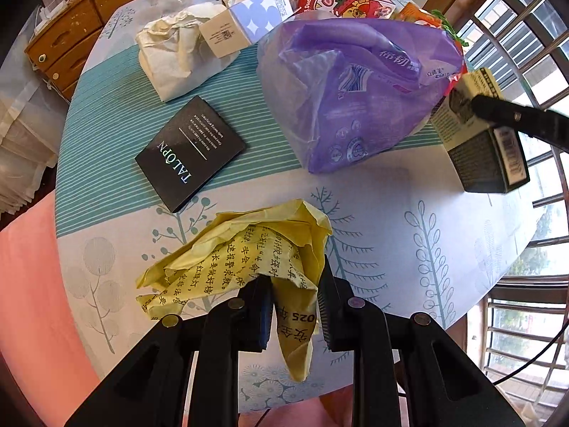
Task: Collect trash
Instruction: 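Lift the yellow paper and green box and carry both over the bin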
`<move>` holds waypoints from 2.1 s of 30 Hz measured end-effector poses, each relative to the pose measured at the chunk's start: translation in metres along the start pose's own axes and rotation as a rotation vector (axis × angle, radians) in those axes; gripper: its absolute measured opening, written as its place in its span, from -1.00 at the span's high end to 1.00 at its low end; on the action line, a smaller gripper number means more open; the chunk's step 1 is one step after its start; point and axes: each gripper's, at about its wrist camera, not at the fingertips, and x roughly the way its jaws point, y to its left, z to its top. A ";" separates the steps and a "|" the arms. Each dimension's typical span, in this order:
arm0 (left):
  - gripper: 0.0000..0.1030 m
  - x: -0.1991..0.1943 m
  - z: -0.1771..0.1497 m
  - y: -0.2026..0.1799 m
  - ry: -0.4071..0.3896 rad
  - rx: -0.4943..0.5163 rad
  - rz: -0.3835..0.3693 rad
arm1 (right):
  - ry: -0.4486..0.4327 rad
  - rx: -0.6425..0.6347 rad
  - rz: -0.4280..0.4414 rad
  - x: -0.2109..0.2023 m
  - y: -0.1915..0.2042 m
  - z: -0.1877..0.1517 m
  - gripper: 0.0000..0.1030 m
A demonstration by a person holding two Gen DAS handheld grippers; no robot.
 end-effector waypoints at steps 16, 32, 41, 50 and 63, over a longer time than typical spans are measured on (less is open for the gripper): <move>0.58 -0.023 0.007 0.000 -0.010 0.018 -0.002 | 0.046 0.091 -0.062 0.003 -0.059 -0.023 0.50; 0.58 -0.075 -0.070 -0.068 -0.091 -0.077 0.027 | 0.016 -0.091 0.089 -0.071 -0.012 -0.109 0.51; 0.58 -0.060 -0.173 -0.115 -0.093 -0.220 0.049 | 0.019 -0.291 0.168 -0.100 -0.010 -0.201 0.50; 0.58 -0.033 -0.241 -0.137 -0.049 -0.265 0.082 | 0.048 -0.364 0.194 -0.087 -0.010 -0.266 0.50; 0.58 0.130 -0.285 -0.123 0.042 -0.330 0.031 | 0.138 -0.313 0.035 0.090 -0.033 -0.359 0.50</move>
